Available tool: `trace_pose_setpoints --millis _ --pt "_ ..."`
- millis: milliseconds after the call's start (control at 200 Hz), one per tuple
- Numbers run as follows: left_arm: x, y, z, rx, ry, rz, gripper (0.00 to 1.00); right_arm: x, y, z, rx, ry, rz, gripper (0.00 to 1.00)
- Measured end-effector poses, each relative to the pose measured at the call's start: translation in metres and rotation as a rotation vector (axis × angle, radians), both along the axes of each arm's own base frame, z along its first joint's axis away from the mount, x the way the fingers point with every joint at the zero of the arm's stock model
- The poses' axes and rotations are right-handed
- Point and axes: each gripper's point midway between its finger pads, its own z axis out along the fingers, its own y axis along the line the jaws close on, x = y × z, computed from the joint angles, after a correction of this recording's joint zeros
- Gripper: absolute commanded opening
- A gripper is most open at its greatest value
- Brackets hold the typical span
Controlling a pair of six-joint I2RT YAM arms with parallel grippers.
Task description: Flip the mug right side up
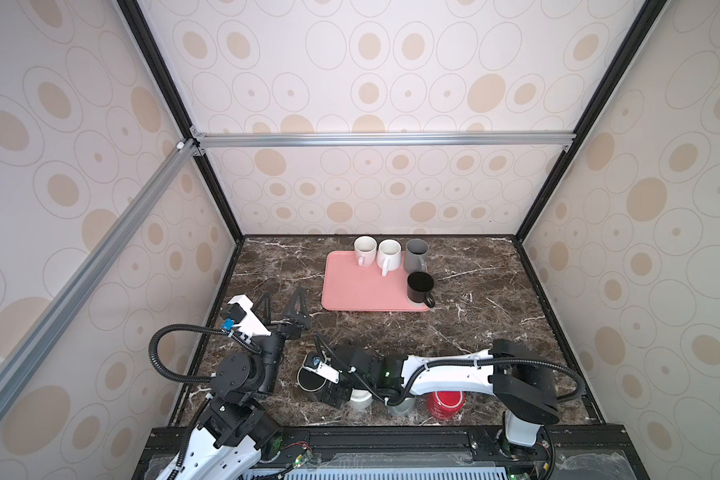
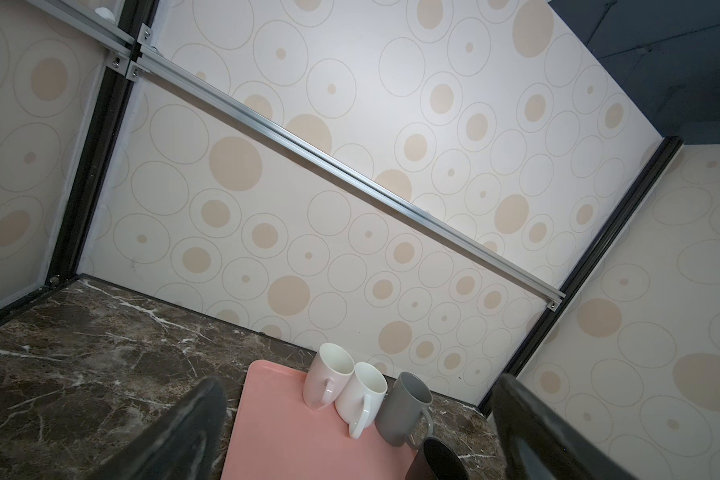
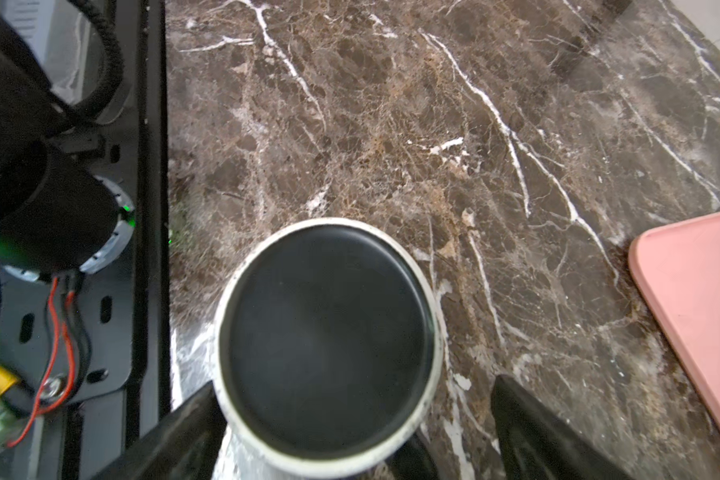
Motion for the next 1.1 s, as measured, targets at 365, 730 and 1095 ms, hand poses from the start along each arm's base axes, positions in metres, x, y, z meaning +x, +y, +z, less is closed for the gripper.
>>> trace_pose_setpoints --millis 365,730,1095 --pt "0.001 -0.001 -0.004 0.010 0.015 0.000 0.99 0.042 -0.001 -0.001 0.025 0.084 -0.089 0.98" --pt "0.000 0.000 -0.007 0.016 0.024 -0.001 0.99 0.042 -0.028 0.029 0.049 0.180 0.077 0.88" --pt "0.000 0.000 -0.008 0.020 0.029 -0.001 0.99 0.047 -0.033 0.012 -0.038 0.198 0.175 0.65"
